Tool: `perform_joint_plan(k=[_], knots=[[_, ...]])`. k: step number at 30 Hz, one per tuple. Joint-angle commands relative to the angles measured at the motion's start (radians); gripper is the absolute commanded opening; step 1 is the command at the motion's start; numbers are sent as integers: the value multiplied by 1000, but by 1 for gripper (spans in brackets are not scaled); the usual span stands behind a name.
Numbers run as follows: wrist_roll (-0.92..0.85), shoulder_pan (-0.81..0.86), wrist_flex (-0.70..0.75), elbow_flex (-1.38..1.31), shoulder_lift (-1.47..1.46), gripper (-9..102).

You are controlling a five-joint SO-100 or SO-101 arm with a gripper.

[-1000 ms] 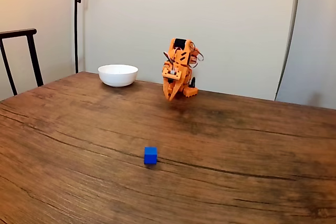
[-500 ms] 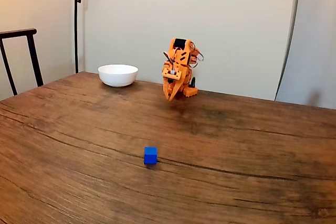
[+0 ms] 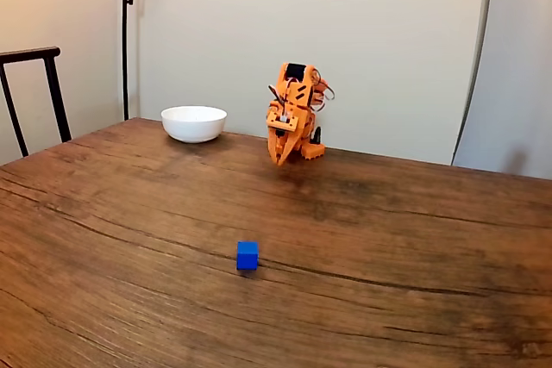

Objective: Grasp the cube and drop it in the bowl

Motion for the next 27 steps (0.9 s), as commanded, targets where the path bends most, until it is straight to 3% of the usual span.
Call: perform_joint_plan(k=[1, 15, 27], knots=[[5, 2, 46, 0, -17, 0], [-6, 2, 38, 0, -6, 0], [-8, -89, -430, -5, -5, 0]])
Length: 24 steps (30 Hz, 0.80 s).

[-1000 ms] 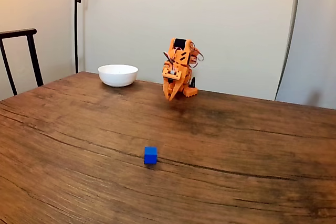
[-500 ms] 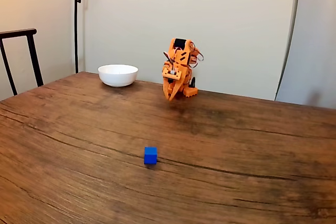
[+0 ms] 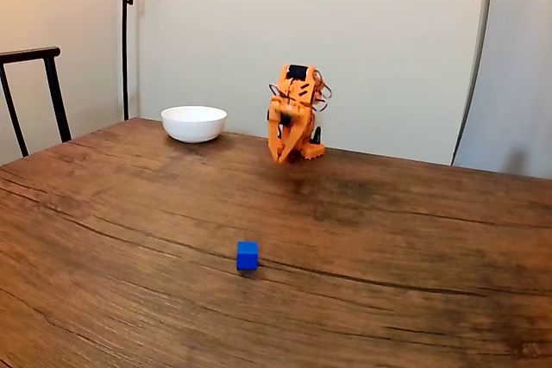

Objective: Grasp the cube and drop it in the bowl

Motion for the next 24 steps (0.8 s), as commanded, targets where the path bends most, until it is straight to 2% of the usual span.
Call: perform_joint_plan(k=[1, 4, 9, 17, 24], knots=[[5, -9, -146, -11, 8, 0], [3, -25, -235, -37, 8, 0], [3, -54, -233, -172, -9, 0], [5, -28, -92, -411, -32, 0], [5, 15, -103, -643, -400, 0]])
